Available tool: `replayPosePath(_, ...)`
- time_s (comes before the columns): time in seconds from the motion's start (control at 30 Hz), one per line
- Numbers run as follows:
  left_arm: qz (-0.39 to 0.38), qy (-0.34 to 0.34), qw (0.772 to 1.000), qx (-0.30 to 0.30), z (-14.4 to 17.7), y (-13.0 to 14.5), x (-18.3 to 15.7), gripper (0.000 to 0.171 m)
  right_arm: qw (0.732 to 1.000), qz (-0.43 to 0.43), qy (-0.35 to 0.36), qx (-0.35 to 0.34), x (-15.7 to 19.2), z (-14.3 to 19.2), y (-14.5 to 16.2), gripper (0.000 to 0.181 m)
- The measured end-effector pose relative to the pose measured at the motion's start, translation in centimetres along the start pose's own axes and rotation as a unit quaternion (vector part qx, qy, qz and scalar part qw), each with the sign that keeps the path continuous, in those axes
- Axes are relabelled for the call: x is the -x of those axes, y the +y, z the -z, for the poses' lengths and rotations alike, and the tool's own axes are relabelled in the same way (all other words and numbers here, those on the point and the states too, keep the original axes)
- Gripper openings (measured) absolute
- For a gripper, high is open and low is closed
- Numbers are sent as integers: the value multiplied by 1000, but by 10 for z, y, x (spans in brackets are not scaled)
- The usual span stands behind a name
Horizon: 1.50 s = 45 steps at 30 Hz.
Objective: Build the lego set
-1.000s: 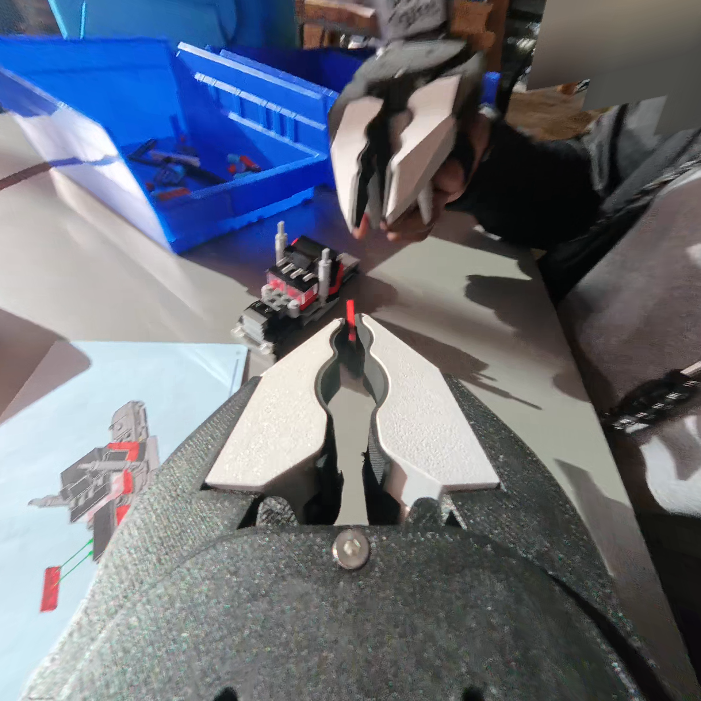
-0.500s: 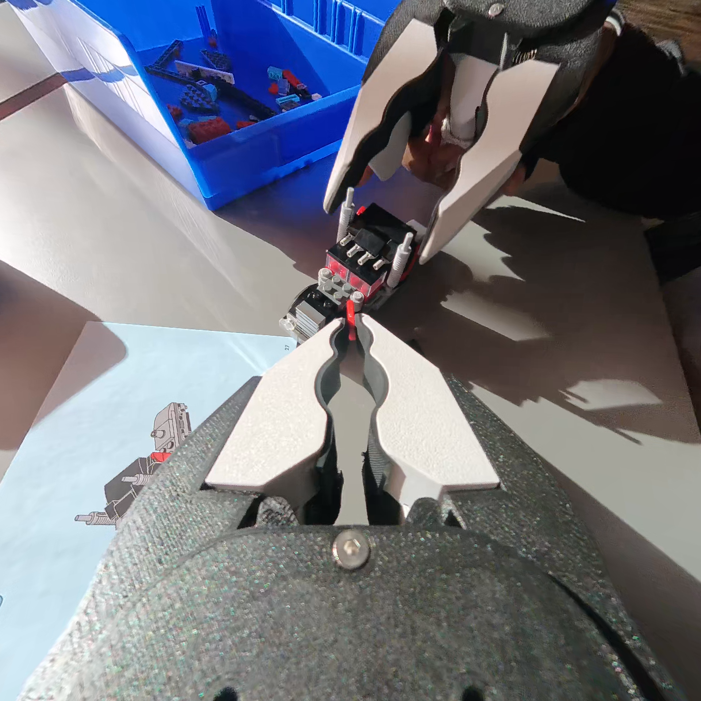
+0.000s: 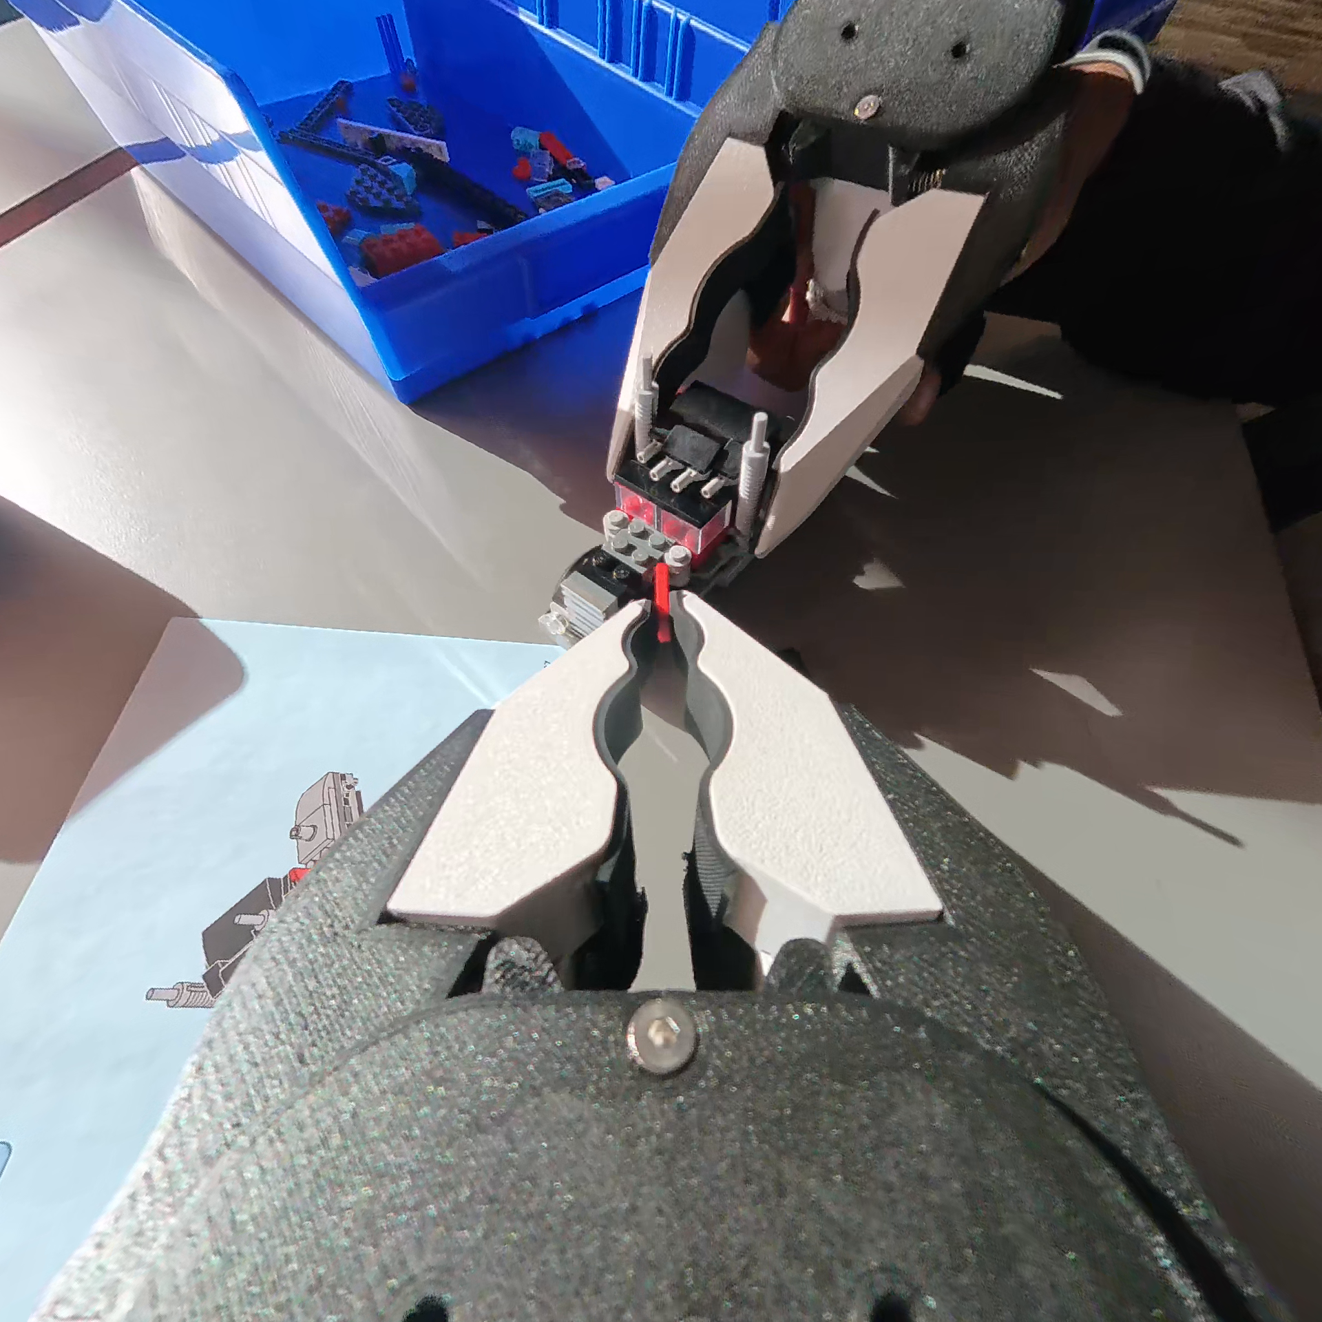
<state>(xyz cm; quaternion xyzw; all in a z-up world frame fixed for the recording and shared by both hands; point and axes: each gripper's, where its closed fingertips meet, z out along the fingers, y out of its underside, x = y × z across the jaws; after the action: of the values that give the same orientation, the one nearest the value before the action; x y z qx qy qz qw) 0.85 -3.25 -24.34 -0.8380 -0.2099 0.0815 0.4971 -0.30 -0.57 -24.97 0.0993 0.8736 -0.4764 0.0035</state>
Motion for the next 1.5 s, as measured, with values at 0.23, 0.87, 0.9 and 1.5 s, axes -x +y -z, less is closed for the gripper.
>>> replayPosePath(0.23,5,-8,1000,10,-3,2,3,7,1000,-18,-21,-1,1,2,1,54)
replayPosePath(0.87,-32,-119,992,14,-2,2,15,11,999,-29,-21,-5,-1,3,1,54)
replayPosePath(0.9,-33,-119,992,16,-3,2,15,11,999,-29,-21,-5,-1,3,1,54)
replayPosePath(1.5,-28,-134,990,17,-6,0,15,19,999,-36,-21,-6,-2,2,1,54)
